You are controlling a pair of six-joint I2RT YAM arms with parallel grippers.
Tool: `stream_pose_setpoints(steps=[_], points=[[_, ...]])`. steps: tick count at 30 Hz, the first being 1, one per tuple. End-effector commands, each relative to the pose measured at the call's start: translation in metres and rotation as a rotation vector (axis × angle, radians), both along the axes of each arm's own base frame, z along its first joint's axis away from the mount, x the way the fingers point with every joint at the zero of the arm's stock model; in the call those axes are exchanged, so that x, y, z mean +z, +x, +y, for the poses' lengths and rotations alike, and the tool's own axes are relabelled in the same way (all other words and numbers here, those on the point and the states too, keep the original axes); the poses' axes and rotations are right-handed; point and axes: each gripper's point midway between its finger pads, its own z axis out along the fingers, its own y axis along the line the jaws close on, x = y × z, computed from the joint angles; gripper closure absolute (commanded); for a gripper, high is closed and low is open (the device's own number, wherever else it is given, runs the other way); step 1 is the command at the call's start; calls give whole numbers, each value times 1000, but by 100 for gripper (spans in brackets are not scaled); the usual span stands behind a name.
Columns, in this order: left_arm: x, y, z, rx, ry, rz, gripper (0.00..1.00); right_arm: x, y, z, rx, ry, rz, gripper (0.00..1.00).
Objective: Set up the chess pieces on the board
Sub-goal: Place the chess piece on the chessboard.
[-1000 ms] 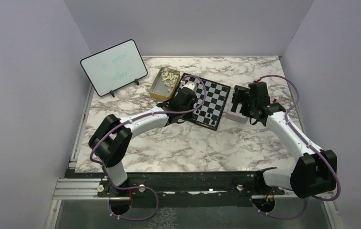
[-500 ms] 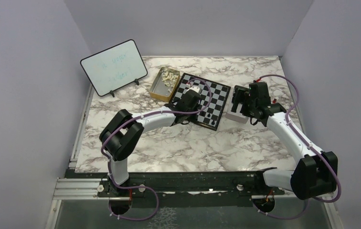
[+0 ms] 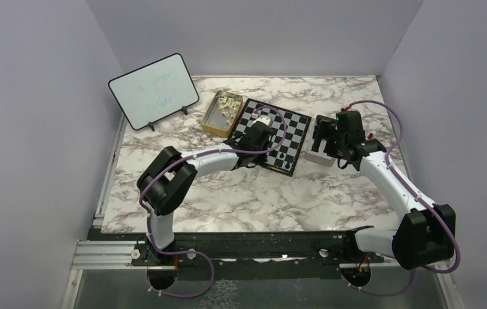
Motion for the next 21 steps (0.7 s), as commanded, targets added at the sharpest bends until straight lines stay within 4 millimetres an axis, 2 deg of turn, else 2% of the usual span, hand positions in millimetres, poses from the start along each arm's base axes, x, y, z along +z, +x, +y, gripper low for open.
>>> stream_pose_setpoints(steps=[1,6,21], points=[[7,7,-6,-5,11,-37,76,7,1,6,38,16,-27,0],[9,6,-7,-14,9,-34,69,6,0,6,40,16,-24,0],[6,4,-14,-28,-10,-9,67,3,0,9,54,25,-17,0]])
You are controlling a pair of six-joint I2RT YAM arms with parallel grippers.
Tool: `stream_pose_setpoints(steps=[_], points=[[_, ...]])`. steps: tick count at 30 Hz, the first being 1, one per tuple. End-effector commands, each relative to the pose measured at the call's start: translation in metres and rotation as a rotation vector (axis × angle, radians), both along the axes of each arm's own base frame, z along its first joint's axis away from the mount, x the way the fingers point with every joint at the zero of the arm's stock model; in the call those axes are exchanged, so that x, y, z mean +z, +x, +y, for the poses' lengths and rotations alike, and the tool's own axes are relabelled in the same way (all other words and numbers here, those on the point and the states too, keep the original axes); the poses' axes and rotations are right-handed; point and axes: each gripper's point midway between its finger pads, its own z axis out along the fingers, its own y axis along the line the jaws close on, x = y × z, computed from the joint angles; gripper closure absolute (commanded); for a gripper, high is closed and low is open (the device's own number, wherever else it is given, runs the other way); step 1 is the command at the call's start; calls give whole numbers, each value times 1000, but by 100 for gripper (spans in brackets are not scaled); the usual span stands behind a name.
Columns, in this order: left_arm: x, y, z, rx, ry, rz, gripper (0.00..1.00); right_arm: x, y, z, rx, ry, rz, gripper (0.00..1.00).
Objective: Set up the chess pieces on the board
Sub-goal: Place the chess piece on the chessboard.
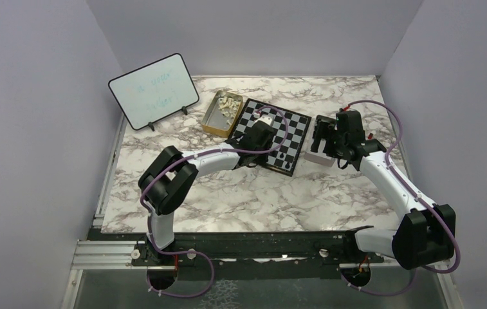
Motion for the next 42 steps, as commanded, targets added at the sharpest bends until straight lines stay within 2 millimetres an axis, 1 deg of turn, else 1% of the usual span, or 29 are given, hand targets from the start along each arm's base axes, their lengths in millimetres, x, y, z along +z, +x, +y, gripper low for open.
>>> stream_pose_setpoints(steps=[1,25,34,40,42], points=[[6,3,-11,-14,-23,-5,67,2,1,5,23,16,-19,0],[7,4,-15,-18,-36,3,66,1,1,5,26,19,-18,0],[6,3,-20,-27,-50,14,66,1,1,5,26,18,-17,0],[5,3,-17,-20,-36,11,66,0,0,6,29,20,-13,0],[5,4,-14,-12,-24,8,64,0,0,6,30,19,-13,0]])
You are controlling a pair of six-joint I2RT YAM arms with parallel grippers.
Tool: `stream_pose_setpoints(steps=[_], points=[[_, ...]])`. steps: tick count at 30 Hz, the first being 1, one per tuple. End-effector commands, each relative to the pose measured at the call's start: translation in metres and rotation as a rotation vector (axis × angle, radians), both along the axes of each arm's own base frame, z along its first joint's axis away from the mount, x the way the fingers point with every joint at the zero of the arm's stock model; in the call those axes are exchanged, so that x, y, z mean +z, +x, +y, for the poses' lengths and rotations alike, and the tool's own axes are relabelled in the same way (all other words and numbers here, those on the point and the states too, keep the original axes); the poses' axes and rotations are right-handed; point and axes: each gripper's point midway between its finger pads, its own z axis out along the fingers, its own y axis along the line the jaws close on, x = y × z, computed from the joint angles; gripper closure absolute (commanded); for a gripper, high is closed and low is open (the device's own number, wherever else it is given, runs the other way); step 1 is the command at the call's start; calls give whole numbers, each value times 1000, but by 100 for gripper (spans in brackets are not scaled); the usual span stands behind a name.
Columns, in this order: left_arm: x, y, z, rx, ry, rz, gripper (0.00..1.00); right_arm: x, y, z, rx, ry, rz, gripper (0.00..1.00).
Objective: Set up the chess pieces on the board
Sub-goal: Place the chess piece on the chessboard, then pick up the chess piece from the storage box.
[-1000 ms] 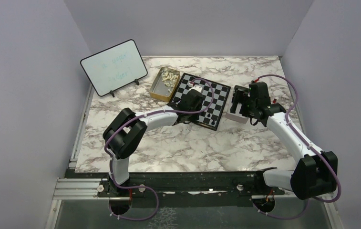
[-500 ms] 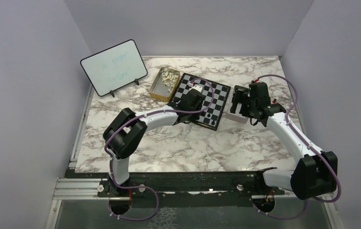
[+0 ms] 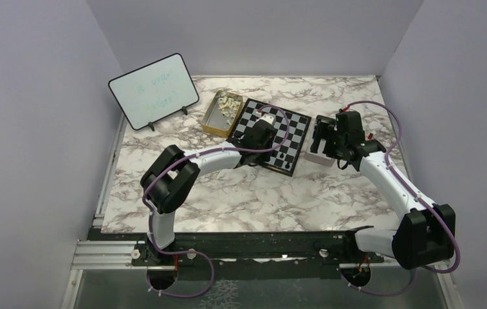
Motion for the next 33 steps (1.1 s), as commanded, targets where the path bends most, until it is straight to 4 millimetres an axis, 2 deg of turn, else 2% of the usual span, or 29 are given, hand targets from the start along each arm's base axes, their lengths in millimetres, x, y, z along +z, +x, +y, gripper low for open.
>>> stream_pose_setpoints(steps=[1,6,13,15,18,19,24,27,30,33], points=[[5,2,-3,3,4,-3,63,2,1,4,22,12,-20,0],[18,2,3,7,14,-17,54,3,0,7,45,22,-20,0],[73,-3,4,-36,-56,-57,41,14,2,14,67,52,-48,2],[87,-2,12,-36,-82,-59,32,20,5,16,63,65,-57,4],[103,-1,29,-34,-125,-32,4,25,8,18,68,77,-75,7],[108,1,39,-26,-138,-28,1,26,10,19,68,81,-83,8],[133,1,84,-14,-220,-16,1,31,24,20,95,63,-130,11],[146,-1,112,-3,-202,-48,1,27,35,12,72,5,-134,16],[149,-11,132,-8,-155,-82,1,22,46,-1,41,-74,-128,24],[143,-27,140,-19,-156,-94,1,15,57,-9,23,-134,-133,36]])
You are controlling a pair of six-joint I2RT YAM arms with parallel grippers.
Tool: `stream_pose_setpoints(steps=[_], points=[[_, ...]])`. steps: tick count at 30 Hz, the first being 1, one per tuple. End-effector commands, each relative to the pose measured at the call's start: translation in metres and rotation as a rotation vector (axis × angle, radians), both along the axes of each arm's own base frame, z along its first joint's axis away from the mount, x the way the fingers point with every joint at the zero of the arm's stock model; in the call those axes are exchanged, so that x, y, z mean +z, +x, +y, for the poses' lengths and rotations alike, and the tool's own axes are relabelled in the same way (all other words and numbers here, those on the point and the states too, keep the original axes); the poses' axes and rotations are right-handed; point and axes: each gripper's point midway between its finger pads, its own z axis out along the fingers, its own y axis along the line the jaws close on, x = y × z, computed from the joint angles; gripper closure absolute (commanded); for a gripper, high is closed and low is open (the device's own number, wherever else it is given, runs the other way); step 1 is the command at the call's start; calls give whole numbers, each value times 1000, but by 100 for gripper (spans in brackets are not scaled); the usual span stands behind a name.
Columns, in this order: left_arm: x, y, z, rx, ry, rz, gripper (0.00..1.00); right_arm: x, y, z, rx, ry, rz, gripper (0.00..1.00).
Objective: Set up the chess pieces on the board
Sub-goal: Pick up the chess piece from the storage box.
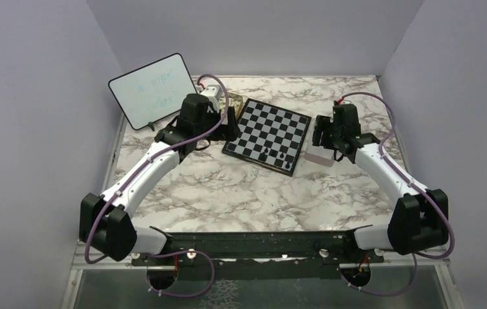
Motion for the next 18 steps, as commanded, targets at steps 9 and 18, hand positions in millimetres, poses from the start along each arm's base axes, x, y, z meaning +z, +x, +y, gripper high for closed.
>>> stream_pose_setpoints(steps=[9,18], points=[[-45,-42,36,-2,140,29,1,-11,64,-38,-149,-196,-37,62],[-31,-40,63,100,215,-34,1,-42,97,-50,-234,-188,20,66]])
